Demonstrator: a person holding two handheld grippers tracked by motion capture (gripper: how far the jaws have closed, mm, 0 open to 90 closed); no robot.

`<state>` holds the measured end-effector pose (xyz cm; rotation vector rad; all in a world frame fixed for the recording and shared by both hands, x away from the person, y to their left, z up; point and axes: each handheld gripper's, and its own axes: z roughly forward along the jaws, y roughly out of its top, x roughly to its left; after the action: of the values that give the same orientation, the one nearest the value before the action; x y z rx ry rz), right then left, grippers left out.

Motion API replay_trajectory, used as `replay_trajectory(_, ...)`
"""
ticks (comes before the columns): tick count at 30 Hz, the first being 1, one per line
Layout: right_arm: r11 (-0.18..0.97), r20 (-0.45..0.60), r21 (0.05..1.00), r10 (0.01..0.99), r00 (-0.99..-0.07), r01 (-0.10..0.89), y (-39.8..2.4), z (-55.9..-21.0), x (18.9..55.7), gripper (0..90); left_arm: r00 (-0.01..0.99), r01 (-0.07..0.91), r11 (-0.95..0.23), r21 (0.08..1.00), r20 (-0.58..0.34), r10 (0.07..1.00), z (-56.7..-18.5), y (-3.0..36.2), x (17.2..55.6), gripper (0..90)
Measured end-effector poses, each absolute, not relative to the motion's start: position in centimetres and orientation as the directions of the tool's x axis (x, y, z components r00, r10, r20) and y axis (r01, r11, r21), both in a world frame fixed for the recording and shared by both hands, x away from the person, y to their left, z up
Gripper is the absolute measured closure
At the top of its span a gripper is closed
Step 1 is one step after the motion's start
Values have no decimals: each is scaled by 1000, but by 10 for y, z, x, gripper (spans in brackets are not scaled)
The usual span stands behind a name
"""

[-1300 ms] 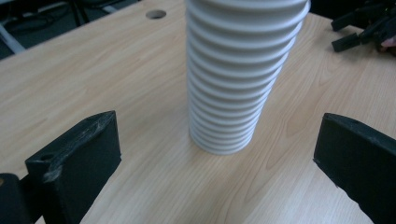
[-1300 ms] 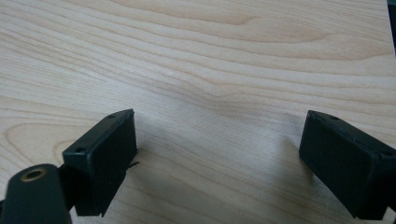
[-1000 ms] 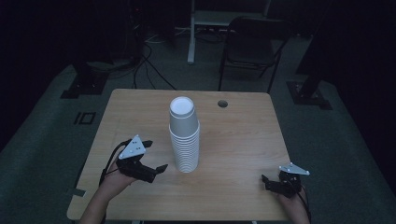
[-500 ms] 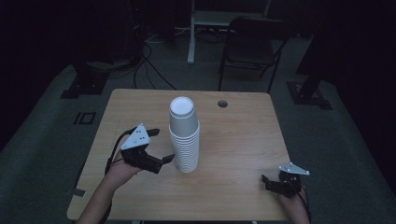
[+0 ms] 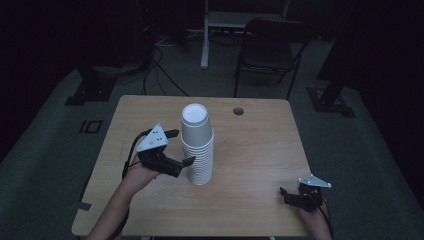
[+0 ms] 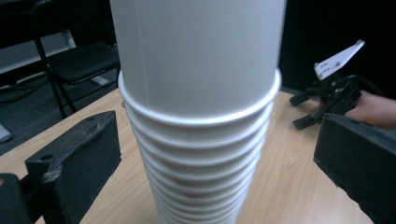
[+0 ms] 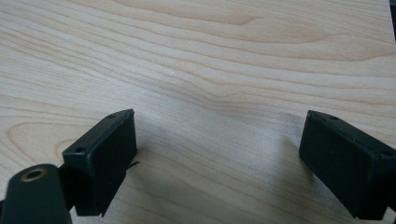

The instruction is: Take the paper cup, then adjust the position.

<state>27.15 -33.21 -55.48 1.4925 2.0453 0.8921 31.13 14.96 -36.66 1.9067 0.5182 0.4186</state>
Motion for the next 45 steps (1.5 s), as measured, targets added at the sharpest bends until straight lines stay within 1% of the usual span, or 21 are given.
replay_trajectory(5,204,14,726,950,-311,657,-332,-555,272,105,839,167,-341,925,49,543,-370,144,321,8)
replay_trajectory(7,203,14,727,951,-310,656,-332,-555,272,105,838,178,-335,925,35,544,-372,143,325,9)
replay_trajectory(8,203,14,727,950,-311,656,-332,-555,272,105,828,179,-332,926,40,559,-373,142,326,9)
replay_trajectory(15,203,14,727,950,-310,656,-332,-555,272,106,846,189,-300,935,0,533,-377,135,333,9)
replay_trajectory(21,206,13,727,950,-313,655,-332,-555,272,112,857,191,-285,939,-17,516,-379,130,338,13)
replay_trajectory(22,207,15,728,949,-316,654,-332,-555,271,125,858,189,-285,940,-16,514,-380,130,338,33)
replay_trajectory(30,244,13,732,929,-370,636,-330,-555,270,144,862,194,-293,936,-20,507,-380,131,339,45)
replay_trajectory(34,245,12,733,928,-372,635,-330,-555,270,143,864,199,-299,933,-24,502,-379,130,340,49)
replay_trajectory(39,243,13,728,930,-367,641,-330,-555,271,110,865,196,-291,936,-26,501,-381,131,340,52)
replay_trajectory(45,244,12,727,930,-367,642,-330,-555,271,106,862,197,-297,934,-21,507,-380,131,339,54)
